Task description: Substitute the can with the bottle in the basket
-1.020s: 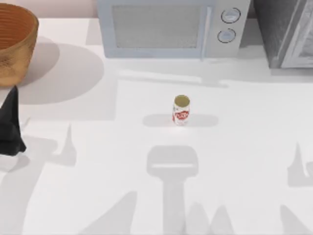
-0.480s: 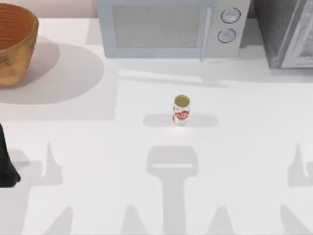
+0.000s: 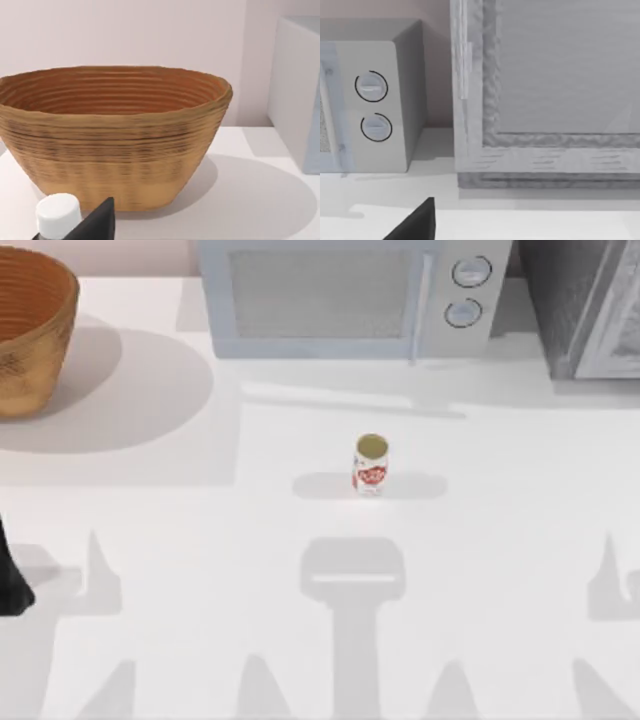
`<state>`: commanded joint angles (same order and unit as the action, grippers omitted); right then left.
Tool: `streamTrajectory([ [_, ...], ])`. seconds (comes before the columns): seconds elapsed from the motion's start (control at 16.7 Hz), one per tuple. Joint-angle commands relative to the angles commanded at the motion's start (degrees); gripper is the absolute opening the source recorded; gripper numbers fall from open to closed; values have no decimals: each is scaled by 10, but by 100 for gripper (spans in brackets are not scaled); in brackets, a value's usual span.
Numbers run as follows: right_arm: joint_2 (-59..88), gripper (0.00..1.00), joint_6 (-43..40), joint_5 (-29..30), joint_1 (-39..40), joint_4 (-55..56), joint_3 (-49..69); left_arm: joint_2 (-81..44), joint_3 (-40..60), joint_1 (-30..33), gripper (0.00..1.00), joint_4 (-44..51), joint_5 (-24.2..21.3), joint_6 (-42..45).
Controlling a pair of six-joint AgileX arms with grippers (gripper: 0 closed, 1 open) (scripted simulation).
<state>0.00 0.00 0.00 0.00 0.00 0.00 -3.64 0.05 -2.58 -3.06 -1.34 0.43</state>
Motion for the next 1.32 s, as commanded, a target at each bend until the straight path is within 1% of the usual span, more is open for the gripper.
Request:
streamTrajectory([
  [0.24,0,100,0,0,0,0,0,-127,2,-56,100,-109,-49,13],
  [0.42,0,100,0,0,0,0,0,-256,5,-88,100,-210,-99,26],
  [0.6,0,100,0,0,0,0,0,-353,10,-115,100,-292,-149,37],
  [1.02,0,100,0,0,0,0,0,-581,11,-220,100,-480,-226,57],
  [1.32,0,100,0,0,0,0,0,-767,15,-268,100,-628,-310,83],
])
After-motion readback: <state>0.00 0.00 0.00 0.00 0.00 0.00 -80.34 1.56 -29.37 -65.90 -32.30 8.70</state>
